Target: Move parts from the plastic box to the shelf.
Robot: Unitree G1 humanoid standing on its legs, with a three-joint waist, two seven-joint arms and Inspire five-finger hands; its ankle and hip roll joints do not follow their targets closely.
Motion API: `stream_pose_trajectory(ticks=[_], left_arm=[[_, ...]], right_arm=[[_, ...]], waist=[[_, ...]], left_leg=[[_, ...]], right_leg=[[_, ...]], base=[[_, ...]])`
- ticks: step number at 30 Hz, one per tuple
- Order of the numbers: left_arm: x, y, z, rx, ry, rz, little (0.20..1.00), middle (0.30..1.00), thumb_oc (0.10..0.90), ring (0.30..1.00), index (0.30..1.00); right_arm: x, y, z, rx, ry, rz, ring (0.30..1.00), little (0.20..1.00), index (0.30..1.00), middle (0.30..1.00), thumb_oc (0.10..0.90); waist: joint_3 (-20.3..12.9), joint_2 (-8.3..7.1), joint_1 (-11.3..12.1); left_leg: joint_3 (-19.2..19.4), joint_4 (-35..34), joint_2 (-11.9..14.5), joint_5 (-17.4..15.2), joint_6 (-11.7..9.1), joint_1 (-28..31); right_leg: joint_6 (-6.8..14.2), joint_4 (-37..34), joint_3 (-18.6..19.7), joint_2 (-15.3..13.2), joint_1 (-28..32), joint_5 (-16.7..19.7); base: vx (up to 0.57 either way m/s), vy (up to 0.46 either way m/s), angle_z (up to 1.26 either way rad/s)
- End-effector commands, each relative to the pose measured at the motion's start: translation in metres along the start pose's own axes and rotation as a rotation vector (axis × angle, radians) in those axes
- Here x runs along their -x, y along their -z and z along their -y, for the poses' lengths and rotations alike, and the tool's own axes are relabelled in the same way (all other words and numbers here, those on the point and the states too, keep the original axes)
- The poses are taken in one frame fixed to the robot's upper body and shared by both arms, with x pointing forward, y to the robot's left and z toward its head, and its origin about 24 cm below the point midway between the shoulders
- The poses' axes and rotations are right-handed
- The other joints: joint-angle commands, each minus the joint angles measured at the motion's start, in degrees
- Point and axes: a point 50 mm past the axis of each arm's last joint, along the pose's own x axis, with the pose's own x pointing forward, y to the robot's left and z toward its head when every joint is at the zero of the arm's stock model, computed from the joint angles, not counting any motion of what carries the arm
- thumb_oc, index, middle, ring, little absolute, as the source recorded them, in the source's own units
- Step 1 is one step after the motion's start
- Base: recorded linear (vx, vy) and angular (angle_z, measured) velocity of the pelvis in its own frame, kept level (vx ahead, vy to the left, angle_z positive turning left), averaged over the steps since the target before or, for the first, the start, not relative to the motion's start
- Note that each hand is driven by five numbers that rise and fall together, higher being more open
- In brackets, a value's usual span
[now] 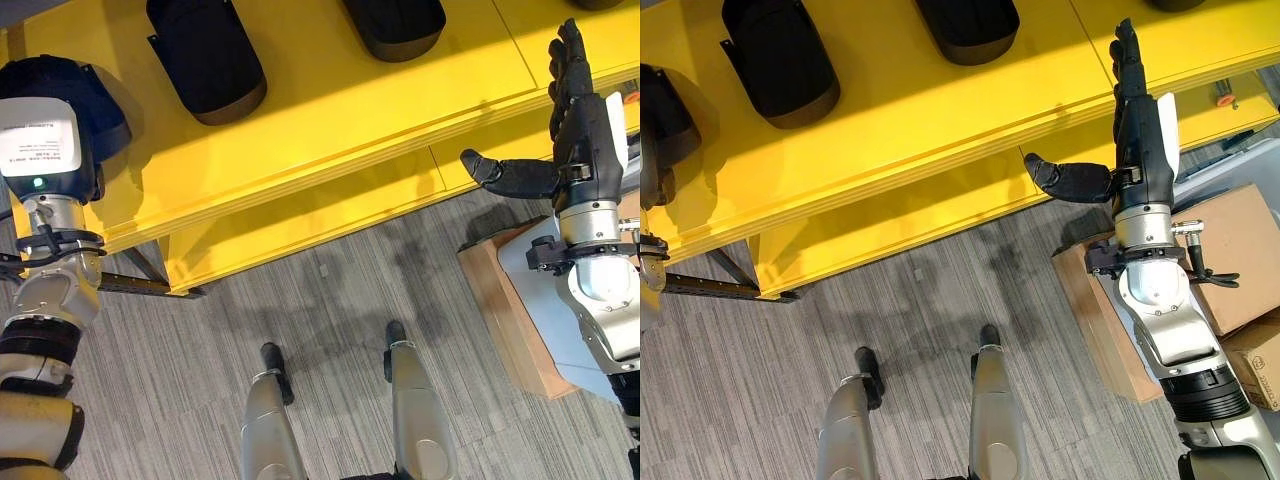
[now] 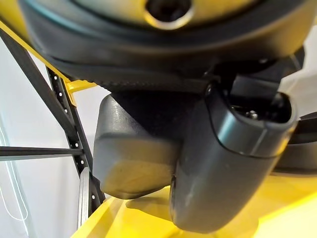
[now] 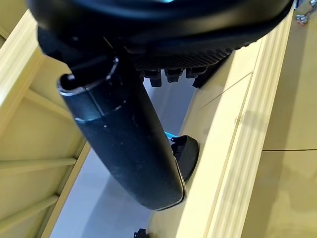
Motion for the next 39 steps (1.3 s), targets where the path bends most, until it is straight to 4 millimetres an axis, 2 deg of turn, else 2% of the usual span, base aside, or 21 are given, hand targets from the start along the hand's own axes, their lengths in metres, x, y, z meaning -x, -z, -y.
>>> stream_pose_trajectory(ticks=[1, 7, 16, 17, 18, 22, 27, 31, 39], left_arm=[[-0.012, 0.034, -0.025, -0.154, -0.051, -0.017, 0.3, 0.3, 0.4, 0.3, 0.3], [-0.023, 0.021, -0.032, -0.192, -0.049, 0.083, 0.3, 0.3, 0.4, 0.3, 0.3], [-0.023, 0.019, -0.027, -0.202, 0.018, 0.104, 0.3, 0.3, 0.4, 0.3, 0.3], [-0.022, 0.02, -0.026, -0.198, 0.02, 0.1, 0.33, 0.33, 0.422, 0.33, 0.33], [-0.022, 0.02, -0.025, -0.173, 0.02, 0.092, 1.0, 1.0, 0.9, 1.0, 1.0], [-0.018, 0.019, -0.02, -0.176, 0.08, 0.099, 1.0, 1.0, 0.9, 1.0, 1.0], [-0.006, 0.012, -0.005, -0.069, 0.187, 0.136, 1.0, 1.0, 0.9, 1.0, 1.0], [-0.004, 0.01, -0.005, -0.037, 0.213, 0.138, 1.0, 1.0, 0.9, 1.0, 1.0], [-0.002, 0.02, 0.004, -0.069, 0.326, 0.051, 1.0, 1.0, 0.9, 1.0, 1.0]], right_arm=[[-0.024, -0.052, 0.022, -0.019, 0.083, 0.279, 1.0, 1.0, 1.0, 1.0, 0.9], [-0.027, -0.055, 0.023, -0.012, 0.076, 0.292, 1.0, 1.0, 1.0, 1.0, 0.9], [-0.029, -0.057, 0.024, -0.006, 0.073, 0.295, 1.0, 1.0, 1.0, 1.0, 0.9], [-0.029, -0.058, 0.024, -0.007, 0.073, 0.298, 1.0, 1.0, 1.0, 1.0, 0.9], [-0.029, -0.059, 0.023, -0.009, 0.072, 0.302, 1.0, 1.0, 1.0, 1.0, 0.9], [-0.028, -0.058, 0.024, -0.009, 0.074, 0.301, 1.0, 1.0, 1.0, 1.0, 0.9], [-0.026, -0.059, 0.024, -0.013, 0.082, 0.297, 1.0, 1.0, 1.0, 1.0, 0.9], [-0.025, -0.059, 0.024, -0.009, 0.087, 0.293, 1.0, 1.0, 1.0, 1.0, 0.9], [-0.026, -0.061, 0.025, -0.01, 0.084, 0.296, 1.0, 1.0, 1.0, 1.0, 0.9]], waist=[[-4.77, -1.73, -0.45], [-4.66, -1.44, -0.75], [-4.51, -1.12, -0.82], [-4.46, -1.11, -0.87], [-4.26, -1.11, -0.93], [-4.28, -0.99, -0.85], [-4.49, -0.73, -0.47], [-4.62, -0.42, -0.3], [-4.61, 0.07, -0.83]], left_leg=[[-2.02, 4.79, -1.84, -8.16, 3.06, 1.19], [-1.98, 5.9, -1.9, -8.69, 3.03, 0.42], [-1.85, 6.55, -2.2, -9.29, 3.25, 0.16], [-1.81, 6.48, -2.21, -9.29, 3.25, 0.17], [-1.7, 6.53, -2.25, -9.34, 3.27, 0.04], [-1.75, 6.49, -2.41, -9.47, 3.27, 0.09], [-1.69, 5.85, -2.51, -9.38, 3.33, 0.73], [-1.72, 5.86, -2.49, -9.43, 3.39, 0.91], [-1.41, 5.28, -2.45, -9.44, 3.32, 1.62]], right_leg=[[-0.85, -7.74, -0.19, -1.53, 1.16, 3.71], [-0.75, -7.35, -0.15, -1.8, 0.78, 3.73], [-0.73, -7.02, -0.37, -2.01, 0.66, 3.57], [-0.73, -7.08, -0.34, -2.01, 0.61, 3.6], [-0.75, -7.16, -0.3, -2.02, 0.59, 3.58], [-0.66, -7.5, -0.22, -2.1, 0.68, 3.75], [-0.6, -7.9, -0.53, -2.28, 1.43, 3.57], [-0.53, -7.72, -0.6, -2.43, 1.63, 3.39], [-0.18, -8.62, -0.22, -2.62, 1.88, 3.91]], base=[[-0.01, 0.016, -0.05], [0.0, 0.003, -0.01], [0.01, 0.018, -0.01], [-0.04, 0.021, 0.01], [0.0, 0.0, 0.0], [0.0, 0.001, -0.01], [0.0, 0.0, 0.0], [0.0, 0.0, 0.0], [0.0, 0.0, 0.0]])
